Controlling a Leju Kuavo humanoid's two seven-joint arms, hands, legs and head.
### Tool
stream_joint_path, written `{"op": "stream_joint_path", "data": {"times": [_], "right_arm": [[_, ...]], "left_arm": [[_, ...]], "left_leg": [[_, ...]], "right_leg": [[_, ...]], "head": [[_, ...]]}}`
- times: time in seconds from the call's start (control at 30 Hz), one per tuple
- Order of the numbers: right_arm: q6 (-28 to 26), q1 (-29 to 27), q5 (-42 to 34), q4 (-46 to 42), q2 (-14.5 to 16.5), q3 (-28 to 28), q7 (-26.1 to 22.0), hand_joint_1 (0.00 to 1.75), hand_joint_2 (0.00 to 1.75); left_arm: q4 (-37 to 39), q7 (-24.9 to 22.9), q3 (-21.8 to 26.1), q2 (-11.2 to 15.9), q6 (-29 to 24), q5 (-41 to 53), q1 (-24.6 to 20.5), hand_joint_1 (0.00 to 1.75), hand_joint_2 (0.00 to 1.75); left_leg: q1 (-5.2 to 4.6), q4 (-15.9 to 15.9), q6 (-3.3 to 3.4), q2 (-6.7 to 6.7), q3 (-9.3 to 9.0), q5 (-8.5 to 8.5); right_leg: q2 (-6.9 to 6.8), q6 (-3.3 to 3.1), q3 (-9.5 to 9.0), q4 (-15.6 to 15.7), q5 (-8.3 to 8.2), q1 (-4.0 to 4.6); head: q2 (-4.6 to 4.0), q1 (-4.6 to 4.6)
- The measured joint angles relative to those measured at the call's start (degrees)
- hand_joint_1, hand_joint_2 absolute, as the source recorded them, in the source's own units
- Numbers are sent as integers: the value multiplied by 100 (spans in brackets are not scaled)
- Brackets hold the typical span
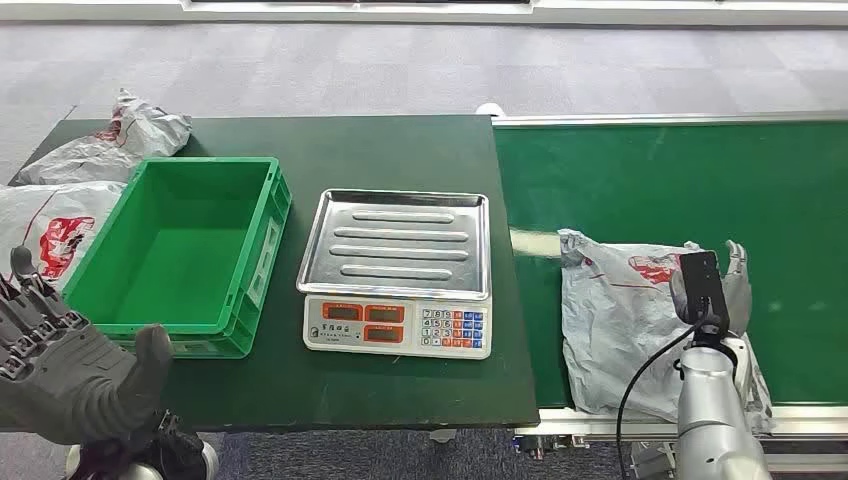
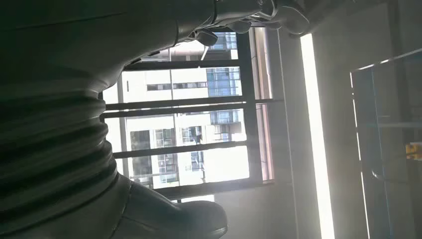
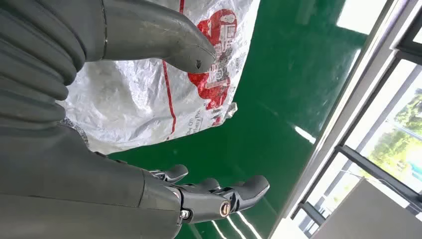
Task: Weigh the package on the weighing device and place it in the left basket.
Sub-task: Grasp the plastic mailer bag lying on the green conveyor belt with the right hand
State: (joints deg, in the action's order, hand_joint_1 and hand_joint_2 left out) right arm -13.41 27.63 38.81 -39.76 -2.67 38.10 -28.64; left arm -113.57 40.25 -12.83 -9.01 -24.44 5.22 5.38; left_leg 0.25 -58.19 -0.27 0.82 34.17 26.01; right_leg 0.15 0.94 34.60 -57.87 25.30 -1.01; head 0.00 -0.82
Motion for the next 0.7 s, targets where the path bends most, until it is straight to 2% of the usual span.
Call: {"op": "stream_joint_path", "data": {"times": [0.1,0.17,0.3,0.43,0.5,0.57,0.63,0.7], "right_arm": [[-106,-63,35,-109,26,-60,55,0,175],[-397,-128,168,-205,50,-117,202,0,175],[-1355,-293,683,-321,86,-238,718,0,175],[-1707,-521,1211,-352,185,-419,1267,0,175],[-1539,-657,1527,-351,288,-575,1615,0,175],[-1060,-787,1730,-336,419,-765,1865,0,175],[-543,-893,1777,-265,551,-943,1957,0,175],[-304,-969,1776,-151,656,-1065,1969,0,175]], "left_arm": [[0,0,0,0,8,0,0,0,175],[1,0,0,0,22,-1,0,0,175],[2,-1,0,-2,74,-1,11,0,175],[11,-1,0,-5,80,16,32,0,175],[27,-1,0,-12,86,31,31,0,175],[51,-1,0,-16,119,49,26,0,175],[78,-1,0,-17,181,59,13,0,175],[107,-1,0,-19,243,61,-7,0,175]], "left_leg": [[0,0,0,0,0,0],[0,0,0,0,0,0],[0,0,0,0,-1,0],[1,1,0,-1,-2,2],[1,2,-1,-1,-2,2],[2,2,-2,-3,-2,2],[5,2,-2,-5,-2,1],[6,2,-3,-5,-1,1]], "right_leg": [[0,0,0,0,0,0],[-1,0,0,0,0,0],[-1,0,0,0,0,0],[1,-1,1,0,1,2],[3,-2,2,0,2,4],[5,-3,4,0,3,6],[5,-4,5,0,3,7],[3,-4,5,0,3,7]], "head": [[0,1],[0,1],[0,1],[0,1],[0,1],[0,1],[0,0],[0,0]]}}
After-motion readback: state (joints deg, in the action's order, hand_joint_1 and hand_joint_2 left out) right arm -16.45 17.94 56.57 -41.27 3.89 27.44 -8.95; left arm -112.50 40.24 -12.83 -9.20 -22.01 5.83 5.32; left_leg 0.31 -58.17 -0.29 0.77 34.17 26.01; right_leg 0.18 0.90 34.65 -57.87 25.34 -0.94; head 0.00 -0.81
